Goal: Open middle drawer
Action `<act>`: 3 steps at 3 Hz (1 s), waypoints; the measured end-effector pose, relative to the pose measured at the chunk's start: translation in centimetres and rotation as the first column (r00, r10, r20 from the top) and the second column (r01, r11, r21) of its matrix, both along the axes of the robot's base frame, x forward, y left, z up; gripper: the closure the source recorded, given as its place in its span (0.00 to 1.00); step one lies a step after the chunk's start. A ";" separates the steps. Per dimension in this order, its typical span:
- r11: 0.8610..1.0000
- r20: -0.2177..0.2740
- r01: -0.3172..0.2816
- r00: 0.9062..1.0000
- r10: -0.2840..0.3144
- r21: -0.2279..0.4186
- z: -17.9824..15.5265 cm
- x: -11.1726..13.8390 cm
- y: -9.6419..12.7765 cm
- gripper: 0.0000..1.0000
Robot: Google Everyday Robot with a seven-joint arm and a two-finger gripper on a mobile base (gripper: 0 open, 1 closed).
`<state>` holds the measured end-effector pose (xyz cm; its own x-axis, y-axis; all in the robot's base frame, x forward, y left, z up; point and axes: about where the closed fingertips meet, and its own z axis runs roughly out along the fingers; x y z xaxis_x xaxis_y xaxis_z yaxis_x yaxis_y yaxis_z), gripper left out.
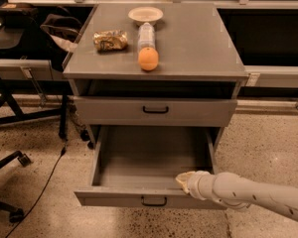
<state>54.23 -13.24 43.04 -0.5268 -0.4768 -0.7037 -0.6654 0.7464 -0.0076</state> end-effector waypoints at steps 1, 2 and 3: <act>1.000 -0.011 0.018 1.000 -0.018 0.019 -0.1 -2.6 -0.6 0.15; 1.000 -0.011 0.018 1.000 -0.018 0.019 0.2 -2.4 -0.6 0.00; 1.000 -0.008 0.005 1.000 -0.005 0.008 1.4 -1.1 0.7 0.00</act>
Offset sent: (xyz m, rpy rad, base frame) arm -0.0259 -0.0059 -0.0006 0.0188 0.0111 -0.0181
